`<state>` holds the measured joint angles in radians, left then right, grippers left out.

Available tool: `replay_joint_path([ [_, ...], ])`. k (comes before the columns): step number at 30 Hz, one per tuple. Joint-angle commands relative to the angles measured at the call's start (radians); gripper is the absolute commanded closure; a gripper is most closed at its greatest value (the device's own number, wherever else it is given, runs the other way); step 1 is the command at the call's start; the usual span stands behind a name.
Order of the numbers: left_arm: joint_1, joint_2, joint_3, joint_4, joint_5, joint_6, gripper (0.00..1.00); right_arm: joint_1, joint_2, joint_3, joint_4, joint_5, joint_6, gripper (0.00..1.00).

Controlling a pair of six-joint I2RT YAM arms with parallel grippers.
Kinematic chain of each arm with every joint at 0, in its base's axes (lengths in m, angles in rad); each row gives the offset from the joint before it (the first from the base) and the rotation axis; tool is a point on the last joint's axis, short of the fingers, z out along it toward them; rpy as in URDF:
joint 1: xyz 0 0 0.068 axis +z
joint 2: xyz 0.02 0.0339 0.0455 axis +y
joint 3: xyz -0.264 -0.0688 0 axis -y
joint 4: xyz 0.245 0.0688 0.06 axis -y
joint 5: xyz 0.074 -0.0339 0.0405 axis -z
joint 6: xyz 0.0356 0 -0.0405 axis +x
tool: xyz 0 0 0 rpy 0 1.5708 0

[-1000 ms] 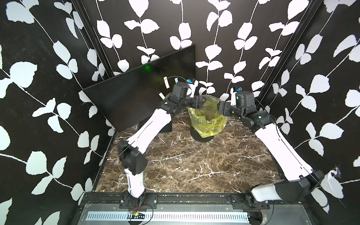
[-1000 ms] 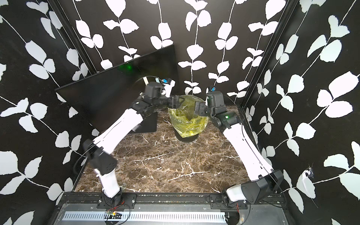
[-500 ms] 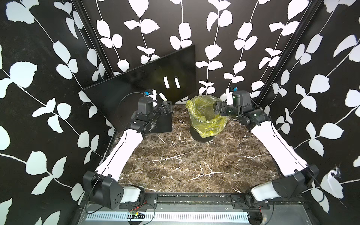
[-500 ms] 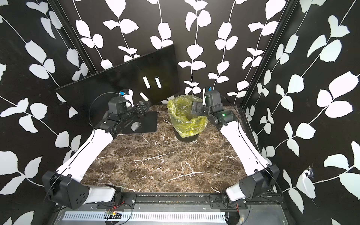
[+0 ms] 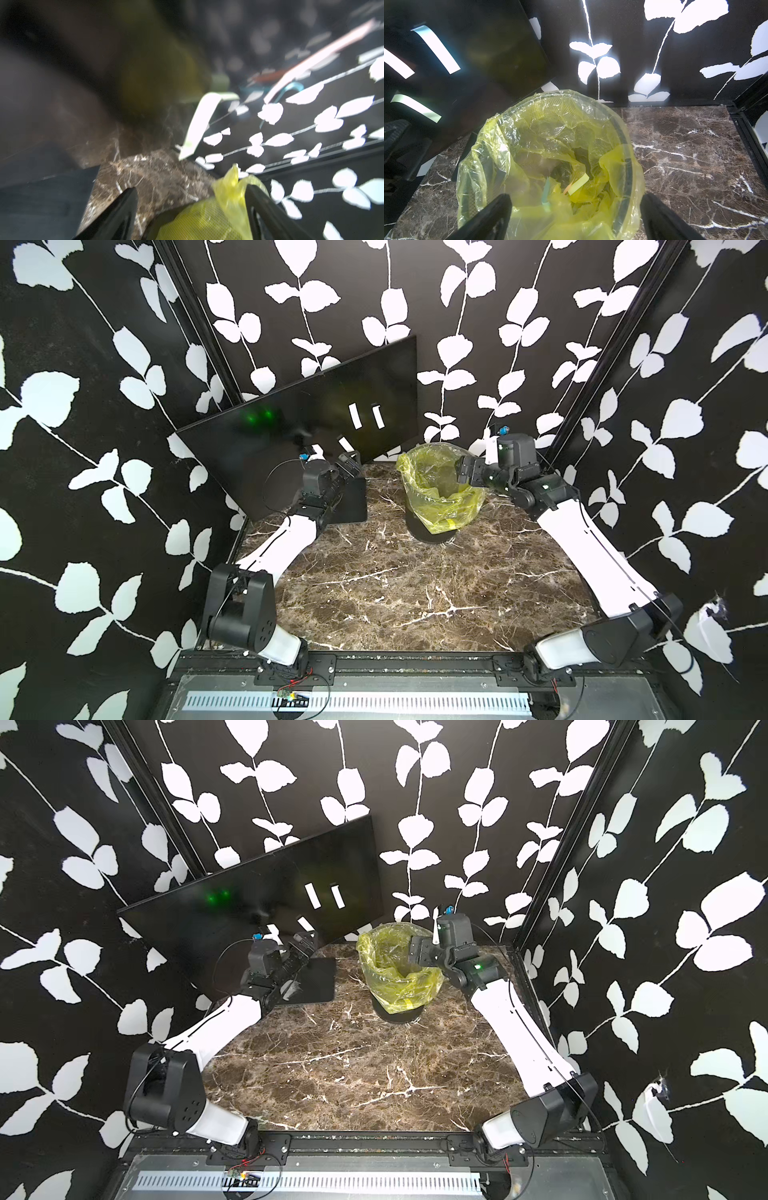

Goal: Remove the sticky note from the monitor
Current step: Tear off the sticky note from the monitor.

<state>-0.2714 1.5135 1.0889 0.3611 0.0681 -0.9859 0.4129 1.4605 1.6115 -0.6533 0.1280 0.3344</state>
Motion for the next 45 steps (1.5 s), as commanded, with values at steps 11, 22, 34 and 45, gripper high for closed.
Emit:
replay_joint_path([
  [11, 0.054, 0.065, 0.034, 0.124, 0.054, -0.095, 0.19, -0.011, -0.053, -0.056, 0.057, 0.018, -0.003, 0.01],
  [22, 0.054, 0.111, 0.061, 0.142, 0.034, -0.115, 0.21, -0.022, -0.059, -0.059, 0.06, 0.015, 0.001, 0.02],
  [34, 0.003, 0.049, 0.03, 0.083, -0.235, -0.089, 0.23, -0.022, -0.04, -0.025, 0.051, 0.008, 0.005, 0.01],
  [45, -0.02, 0.091, 0.095, 0.045, -0.256, -0.121, 0.31, -0.023, -0.035, -0.005, 0.039, 0.015, 0.003, 0.01],
])
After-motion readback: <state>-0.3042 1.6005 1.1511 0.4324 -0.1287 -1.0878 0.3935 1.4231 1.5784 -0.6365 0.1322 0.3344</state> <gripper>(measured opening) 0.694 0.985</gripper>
